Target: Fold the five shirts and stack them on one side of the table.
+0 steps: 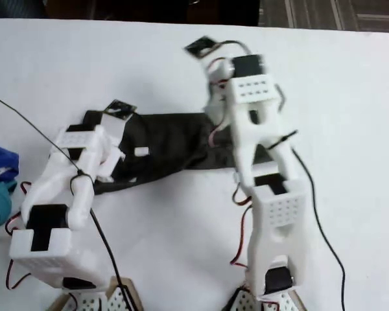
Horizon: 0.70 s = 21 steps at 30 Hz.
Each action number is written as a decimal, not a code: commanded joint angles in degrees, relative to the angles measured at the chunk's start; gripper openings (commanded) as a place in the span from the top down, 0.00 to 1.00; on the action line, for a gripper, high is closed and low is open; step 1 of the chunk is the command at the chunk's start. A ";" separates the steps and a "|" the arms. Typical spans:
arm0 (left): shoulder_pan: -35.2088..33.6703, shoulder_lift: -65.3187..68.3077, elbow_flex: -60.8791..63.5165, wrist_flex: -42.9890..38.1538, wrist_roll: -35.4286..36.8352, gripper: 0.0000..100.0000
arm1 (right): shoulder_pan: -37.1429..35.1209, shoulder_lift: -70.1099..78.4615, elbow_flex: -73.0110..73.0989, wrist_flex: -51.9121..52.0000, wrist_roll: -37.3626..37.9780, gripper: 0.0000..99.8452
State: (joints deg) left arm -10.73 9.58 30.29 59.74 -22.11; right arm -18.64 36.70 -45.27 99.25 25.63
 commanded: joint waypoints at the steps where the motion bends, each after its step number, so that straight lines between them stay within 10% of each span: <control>1: -2.11 0.35 0.31 -0.88 0.18 0.98 | -3.91 0.75 -1.05 -0.04 -1.41 0.98; 21: -2.20 0.35 0.31 -0.88 0.18 0.98 | -6.90 8.48 5.71 1.27 -1.32 0.98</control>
State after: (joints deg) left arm -10.73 9.58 30.29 59.74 -22.11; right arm -25.05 46.29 -41.41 99.25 24.31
